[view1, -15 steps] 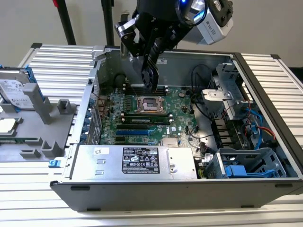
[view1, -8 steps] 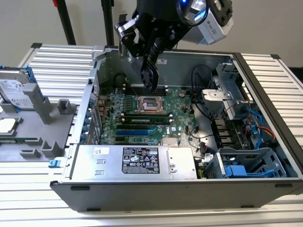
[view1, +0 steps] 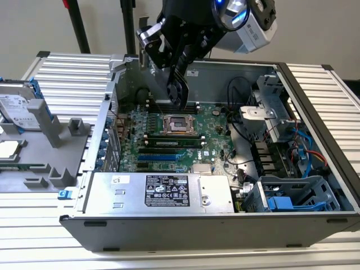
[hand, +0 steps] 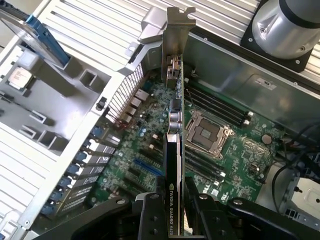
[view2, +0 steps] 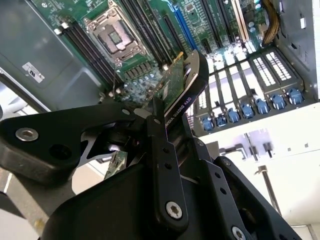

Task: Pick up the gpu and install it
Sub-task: 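Insert the gpu into the slot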

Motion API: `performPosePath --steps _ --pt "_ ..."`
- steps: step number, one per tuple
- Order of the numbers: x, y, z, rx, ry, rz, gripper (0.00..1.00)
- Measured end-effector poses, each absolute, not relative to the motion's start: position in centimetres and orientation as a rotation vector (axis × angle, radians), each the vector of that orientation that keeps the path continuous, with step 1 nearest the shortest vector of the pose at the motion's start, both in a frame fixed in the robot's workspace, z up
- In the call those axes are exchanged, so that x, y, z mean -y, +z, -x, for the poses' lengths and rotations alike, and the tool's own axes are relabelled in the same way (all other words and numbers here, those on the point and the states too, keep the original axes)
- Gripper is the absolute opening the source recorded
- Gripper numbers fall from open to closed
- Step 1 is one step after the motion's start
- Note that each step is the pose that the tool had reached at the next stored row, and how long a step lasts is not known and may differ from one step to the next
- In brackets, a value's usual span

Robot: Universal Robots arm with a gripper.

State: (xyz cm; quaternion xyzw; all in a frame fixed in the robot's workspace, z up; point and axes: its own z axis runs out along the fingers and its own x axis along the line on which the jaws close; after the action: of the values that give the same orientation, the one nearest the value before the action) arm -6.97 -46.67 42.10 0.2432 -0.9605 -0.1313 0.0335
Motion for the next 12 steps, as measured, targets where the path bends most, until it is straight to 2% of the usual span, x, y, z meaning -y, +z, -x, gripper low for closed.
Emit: performPosePath --steps 12 --pt "46.67 42.11 6.15 2.935 -0.401 -0.803 0.00"
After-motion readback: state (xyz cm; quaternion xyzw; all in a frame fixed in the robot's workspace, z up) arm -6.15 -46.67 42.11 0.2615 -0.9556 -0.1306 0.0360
